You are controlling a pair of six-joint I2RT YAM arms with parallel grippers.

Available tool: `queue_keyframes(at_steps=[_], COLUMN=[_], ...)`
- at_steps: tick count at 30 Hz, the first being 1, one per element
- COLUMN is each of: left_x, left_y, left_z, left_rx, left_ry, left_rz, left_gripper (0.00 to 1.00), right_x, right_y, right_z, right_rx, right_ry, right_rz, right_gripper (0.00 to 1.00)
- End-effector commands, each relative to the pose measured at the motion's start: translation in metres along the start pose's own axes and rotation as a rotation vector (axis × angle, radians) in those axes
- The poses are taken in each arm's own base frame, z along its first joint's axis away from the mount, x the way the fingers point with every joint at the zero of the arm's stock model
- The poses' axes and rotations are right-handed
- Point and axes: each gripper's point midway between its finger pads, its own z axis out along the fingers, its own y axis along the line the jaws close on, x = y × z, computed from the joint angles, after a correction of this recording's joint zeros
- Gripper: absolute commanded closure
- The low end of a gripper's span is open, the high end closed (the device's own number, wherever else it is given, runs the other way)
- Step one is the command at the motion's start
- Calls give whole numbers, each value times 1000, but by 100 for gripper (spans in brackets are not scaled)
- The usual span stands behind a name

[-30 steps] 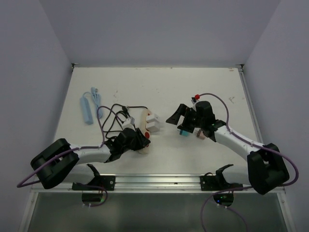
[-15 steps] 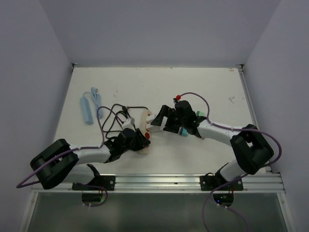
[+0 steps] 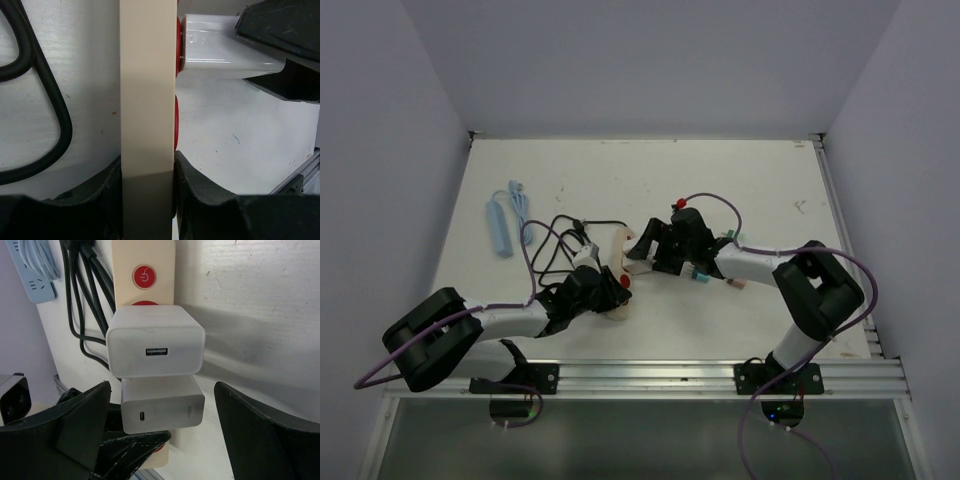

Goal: Pull the plug off the socket

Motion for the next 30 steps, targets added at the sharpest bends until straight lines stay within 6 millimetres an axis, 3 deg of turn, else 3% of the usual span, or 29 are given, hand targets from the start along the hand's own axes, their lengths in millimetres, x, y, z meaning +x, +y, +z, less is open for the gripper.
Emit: queue_keyframes(at_steps=[1, 8, 11, 14, 16, 18, 22, 30], left_x=[26, 26, 26, 25, 25, 24, 23, 20], left_y=[33, 32, 31, 29, 28, 27, 24, 28], left_z=[-5, -5, -5, -5, -6, -6, -6, -1], left_rx=[-88, -76, -73, -59, -54, -47, -38, -88], left_ry=[88, 86, 85, 82, 79, 75, 74, 72], left_rz=[47, 46, 45, 44, 43, 46, 43, 55], left_gripper=[100, 100, 92, 81, 68, 51, 35, 36], right_x=[-14, -10, -7, -3, -1, 1, 5, 17], right_y=[29, 34, 32, 31, 30, 30, 34, 40], right_z=[5, 5, 3, 1, 0, -1, -5, -18], right_rx=[-86, -110, -112, -116, -121, -125, -146, -178], right_ry=[-40, -31, -25, -12, -4, 3, 21, 48], right_rz=[-2, -2, -4, -7, -7, -9, -19, -45], right_gripper=[13, 38, 53, 77, 92, 99, 100, 100])
